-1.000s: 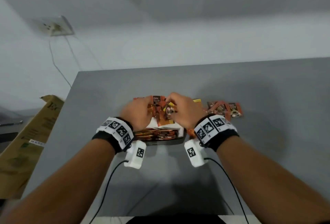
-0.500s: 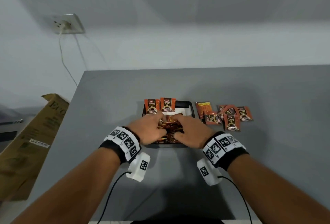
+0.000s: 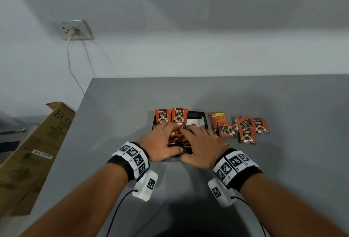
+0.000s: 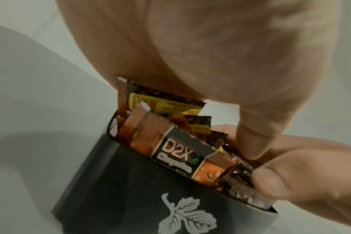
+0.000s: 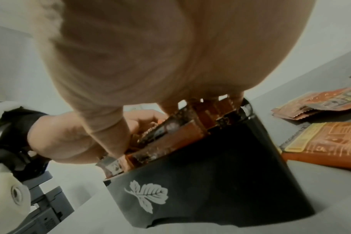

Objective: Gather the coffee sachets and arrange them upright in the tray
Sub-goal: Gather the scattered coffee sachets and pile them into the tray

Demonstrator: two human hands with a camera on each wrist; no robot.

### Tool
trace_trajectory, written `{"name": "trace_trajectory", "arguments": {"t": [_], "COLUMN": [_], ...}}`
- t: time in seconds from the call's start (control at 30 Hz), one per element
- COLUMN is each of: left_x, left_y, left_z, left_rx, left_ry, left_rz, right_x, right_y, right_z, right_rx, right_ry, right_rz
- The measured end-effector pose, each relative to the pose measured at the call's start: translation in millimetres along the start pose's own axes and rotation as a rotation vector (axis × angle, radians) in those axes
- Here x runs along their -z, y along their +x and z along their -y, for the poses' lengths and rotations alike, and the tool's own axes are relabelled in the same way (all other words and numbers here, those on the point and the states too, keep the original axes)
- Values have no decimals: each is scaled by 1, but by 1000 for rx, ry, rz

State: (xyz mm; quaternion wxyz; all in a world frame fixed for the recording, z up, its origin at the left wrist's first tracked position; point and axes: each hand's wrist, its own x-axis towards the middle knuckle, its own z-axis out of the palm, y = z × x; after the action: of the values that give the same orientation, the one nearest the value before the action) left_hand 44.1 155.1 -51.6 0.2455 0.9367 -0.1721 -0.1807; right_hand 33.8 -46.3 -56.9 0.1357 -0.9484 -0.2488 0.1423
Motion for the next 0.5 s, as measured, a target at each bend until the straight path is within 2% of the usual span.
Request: {"name": "trace_trajectory", "arguments": {"t": [0.07, 0.17, 0.23, 0.37, 0.5], "left_x": [-1, -1, -2, -5, -16], "left_y": [0, -3, -5, -9, -12], "left_z": [2, 5, 6, 6, 5], "left_rx": [-24, -46, -57, -123, -158], "left_ry": [17, 32, 30, 96, 228], "left_rz": [-16, -20, -21, 8, -76], "right_x": [-3, -5, -4, -5, -11], "right_y": [0, -2, 0, 2, -5], "right_z": [-1, -4, -8, -9, 3], "right_rx": [7, 16, 5, 12, 6], "right_ry": [29, 216, 294, 142, -2], "right_rz": [-12, -92, -83, 70, 14]}}
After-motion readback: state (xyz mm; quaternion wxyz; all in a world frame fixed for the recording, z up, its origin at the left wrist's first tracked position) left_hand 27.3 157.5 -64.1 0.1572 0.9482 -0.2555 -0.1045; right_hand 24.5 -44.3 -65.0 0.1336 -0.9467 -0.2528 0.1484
